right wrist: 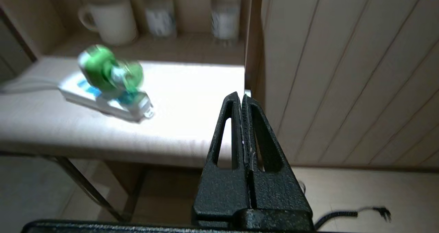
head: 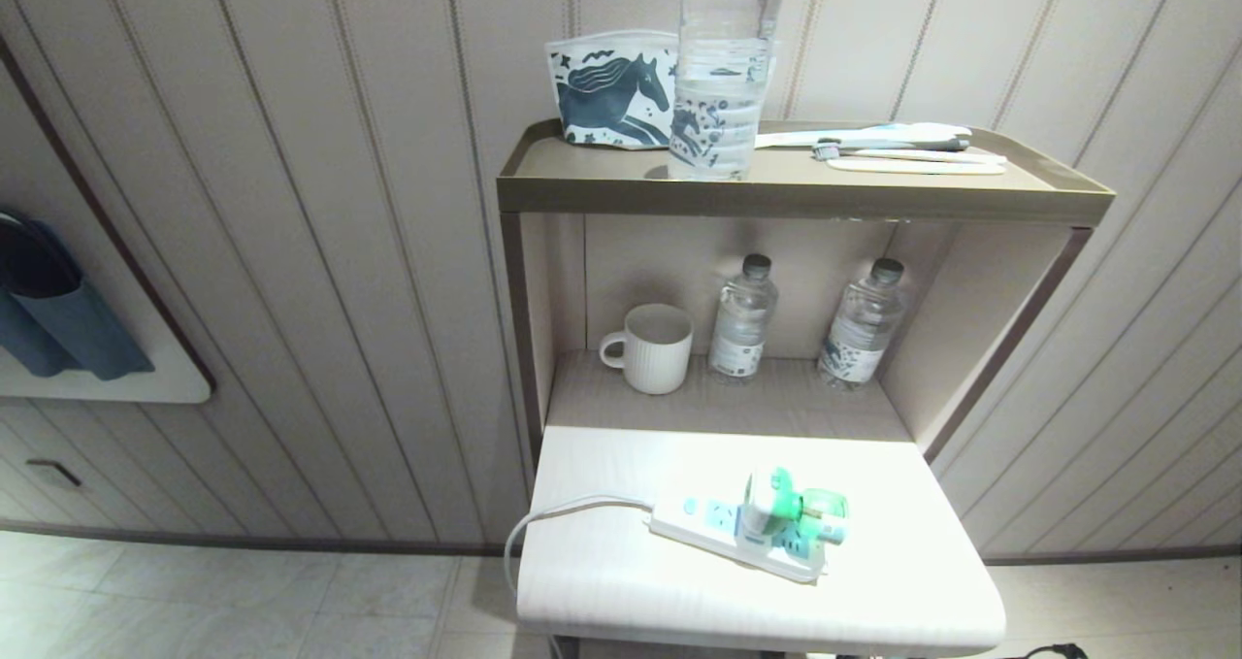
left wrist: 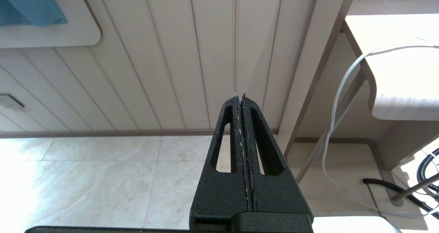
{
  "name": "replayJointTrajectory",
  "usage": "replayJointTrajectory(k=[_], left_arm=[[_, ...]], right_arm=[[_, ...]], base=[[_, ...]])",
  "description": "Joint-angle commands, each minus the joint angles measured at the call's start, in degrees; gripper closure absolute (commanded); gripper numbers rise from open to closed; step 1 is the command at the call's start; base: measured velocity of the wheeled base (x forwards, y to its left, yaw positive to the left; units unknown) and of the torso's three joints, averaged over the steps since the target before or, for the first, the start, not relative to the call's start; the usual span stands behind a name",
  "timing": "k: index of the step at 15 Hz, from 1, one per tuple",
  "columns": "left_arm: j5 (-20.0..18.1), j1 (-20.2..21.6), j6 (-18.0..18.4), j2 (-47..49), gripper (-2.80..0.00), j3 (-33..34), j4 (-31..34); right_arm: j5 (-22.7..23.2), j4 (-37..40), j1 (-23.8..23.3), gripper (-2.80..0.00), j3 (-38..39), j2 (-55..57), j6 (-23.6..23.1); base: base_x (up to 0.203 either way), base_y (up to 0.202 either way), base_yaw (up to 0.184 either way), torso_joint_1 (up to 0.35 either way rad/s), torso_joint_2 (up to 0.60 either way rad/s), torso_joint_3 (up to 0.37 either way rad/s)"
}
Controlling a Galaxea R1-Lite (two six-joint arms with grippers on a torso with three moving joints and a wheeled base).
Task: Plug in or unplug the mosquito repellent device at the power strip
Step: Hold the socket with your left hand and unplug it with your right hand
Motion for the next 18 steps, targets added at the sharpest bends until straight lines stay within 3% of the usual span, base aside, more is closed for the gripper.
replayJointTrajectory(k=[1,4,7,9,13,16,18], left_arm=[[0.0,0.0,0.0,0.1,0.00,0.0,0.1],[0.0,0.0,0.0,0.1,0.00,0.0,0.1],[0.0,0.0,0.0,0.1,0.00,0.0,0.1],[0.0,0.0,0.0,0.1,0.00,0.0,0.1],[0.0,0.0,0.0,0.1,0.00,0.0,0.1],[0.0,0.0,0.0,0.0,0.00,0.0,0.1],[0.0,0.0,0.0,0.0,0.00,0.0,0.1]], right_arm=[[1.3,7.1,0.0,0.00,-13.6,0.9,0.3],[3.1,14.7,0.3,0.00,-31.1,12.0,0.6],[3.8,19.3,1.0,0.00,-45.6,33.7,0.7],[4.6,27.1,3.1,0.00,-59.0,47.5,-0.2],[5.9,52.4,17.8,0.00,-84.2,71.1,-6.0],[6.3,64.9,25.1,0.00,-94.2,84.6,-11.0],[6.3,68.6,27.8,0.00,-97.1,90.7,-13.7]], base=[[0.000,0.000,0.000,0.000,0.00,0.000],[0.000,0.000,0.000,0.000,0.00,0.000],[0.000,0.000,0.000,0.000,0.00,0.000],[0.000,0.000,0.000,0.000,0.00,0.000],[0.000,0.000,0.000,0.000,0.00,0.000],[0.000,0.000,0.000,0.000,0.00,0.000],[0.000,0.000,0.000,0.000,0.00,0.000]])
